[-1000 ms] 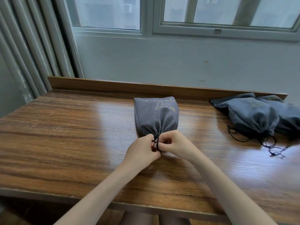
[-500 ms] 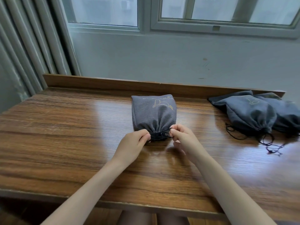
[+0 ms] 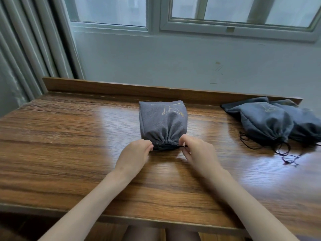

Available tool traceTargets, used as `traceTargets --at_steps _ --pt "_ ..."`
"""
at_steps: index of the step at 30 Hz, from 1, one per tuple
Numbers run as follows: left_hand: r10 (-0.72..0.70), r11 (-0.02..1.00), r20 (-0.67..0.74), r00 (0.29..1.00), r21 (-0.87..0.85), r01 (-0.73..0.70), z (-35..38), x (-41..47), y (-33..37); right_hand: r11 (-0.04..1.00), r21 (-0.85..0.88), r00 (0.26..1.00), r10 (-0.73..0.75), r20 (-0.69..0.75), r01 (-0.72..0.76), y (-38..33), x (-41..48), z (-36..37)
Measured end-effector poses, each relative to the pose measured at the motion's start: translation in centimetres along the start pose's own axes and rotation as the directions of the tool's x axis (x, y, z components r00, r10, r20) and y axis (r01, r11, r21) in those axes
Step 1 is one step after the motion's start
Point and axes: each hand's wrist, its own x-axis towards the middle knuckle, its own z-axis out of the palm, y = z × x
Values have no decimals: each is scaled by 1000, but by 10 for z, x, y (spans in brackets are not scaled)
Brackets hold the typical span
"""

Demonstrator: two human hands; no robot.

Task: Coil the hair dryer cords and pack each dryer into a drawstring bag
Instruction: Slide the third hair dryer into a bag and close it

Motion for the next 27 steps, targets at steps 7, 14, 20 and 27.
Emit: traceTargets --at_steps 7,14,20,27 --pt "55 986 -60 997 -154 -63 -6 -3 -2 978 206 990 11 -137 18 -1 0 11" --pt "-257 543 199 946 -780 312 -4 7 21 -51 957 942 170 290 -286 -8 6 3" --pt "-313 634 199 929 -684 360 4 8 9 -315 897 911 174 375 -309 -11 9 3" --pt "-265 907 -162 950 -376 189 4 10 -1 722 681 990 -133 -43 126 1 8 5"
